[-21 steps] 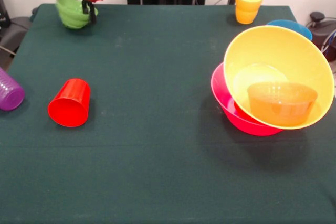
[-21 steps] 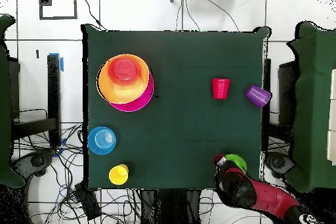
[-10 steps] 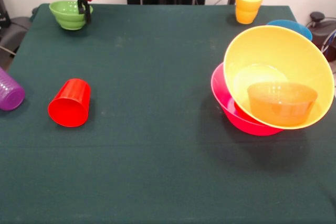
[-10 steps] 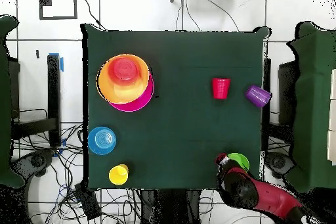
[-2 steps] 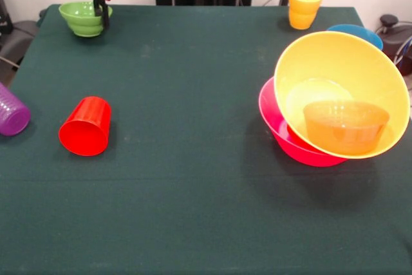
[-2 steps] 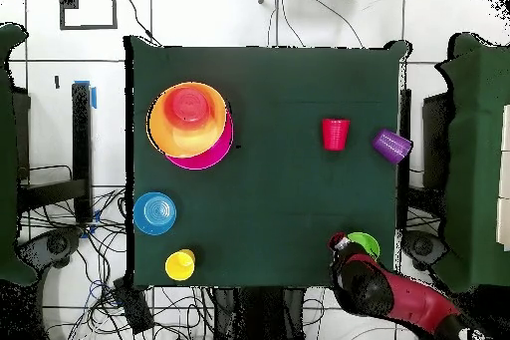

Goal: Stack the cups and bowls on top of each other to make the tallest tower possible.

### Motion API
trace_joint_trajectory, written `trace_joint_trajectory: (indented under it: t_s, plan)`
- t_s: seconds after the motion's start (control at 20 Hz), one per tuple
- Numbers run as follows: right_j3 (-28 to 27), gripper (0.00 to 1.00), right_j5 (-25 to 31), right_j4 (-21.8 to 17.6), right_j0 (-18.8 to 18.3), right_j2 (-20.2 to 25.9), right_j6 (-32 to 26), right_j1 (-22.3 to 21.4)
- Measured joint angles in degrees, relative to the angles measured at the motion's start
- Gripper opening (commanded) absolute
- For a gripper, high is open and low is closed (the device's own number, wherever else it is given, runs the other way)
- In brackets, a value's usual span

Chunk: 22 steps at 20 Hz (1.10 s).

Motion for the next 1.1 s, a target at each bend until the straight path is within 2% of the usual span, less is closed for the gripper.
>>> trace_joint_trajectory:
  t_s: [0.15, 0.4, 0.8, 1.1]
  plan:
    - [0.52, 0.0, 0.14, -0.01, -1.17, 1.51, 0.0, -1.49]
    - [2.44, 0.0, 2.12, 1.07, -4.38, 6.61, 0.0, -6.23]
    - [5.42, 0.0, 12.32, 8.51, -6.6, 16.87, 0.0, -16.16]
    - [6.81, 0.0, 16.76, 12.85, -7.22, 22.26, 0.0, -21.17]
